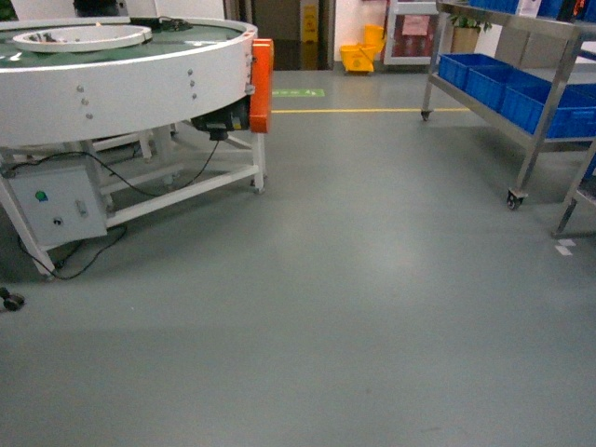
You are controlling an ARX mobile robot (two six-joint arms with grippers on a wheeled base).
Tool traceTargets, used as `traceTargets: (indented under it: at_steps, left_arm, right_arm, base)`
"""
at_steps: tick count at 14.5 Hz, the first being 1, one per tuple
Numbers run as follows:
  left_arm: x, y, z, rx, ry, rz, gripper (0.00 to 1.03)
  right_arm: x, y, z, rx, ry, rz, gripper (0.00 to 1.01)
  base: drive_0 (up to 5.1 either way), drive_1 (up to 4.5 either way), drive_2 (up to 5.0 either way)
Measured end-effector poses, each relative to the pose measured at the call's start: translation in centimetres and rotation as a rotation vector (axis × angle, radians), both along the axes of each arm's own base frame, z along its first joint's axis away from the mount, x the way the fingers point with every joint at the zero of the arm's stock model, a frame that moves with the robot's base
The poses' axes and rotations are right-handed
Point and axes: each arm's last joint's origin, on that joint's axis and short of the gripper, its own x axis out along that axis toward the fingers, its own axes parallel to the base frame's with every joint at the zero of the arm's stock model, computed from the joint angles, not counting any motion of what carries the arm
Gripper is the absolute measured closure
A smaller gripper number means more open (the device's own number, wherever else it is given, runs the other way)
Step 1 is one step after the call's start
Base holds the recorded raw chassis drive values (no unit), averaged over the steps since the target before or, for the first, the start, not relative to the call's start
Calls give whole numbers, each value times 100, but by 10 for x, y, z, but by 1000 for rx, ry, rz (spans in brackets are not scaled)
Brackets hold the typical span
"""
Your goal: Pick red block from blue box to shelf
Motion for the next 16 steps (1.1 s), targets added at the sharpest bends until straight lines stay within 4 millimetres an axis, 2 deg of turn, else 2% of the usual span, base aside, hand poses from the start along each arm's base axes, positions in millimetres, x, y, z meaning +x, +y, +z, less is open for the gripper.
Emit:
traceTargets:
  at_steps: [16]
  left_arm:
    - [0, 0, 0, 0, 0, 0, 5]
  right_arm:
    - [0, 0, 0, 0, 2, 0, 74]
  base:
    - [1, 403, -400]
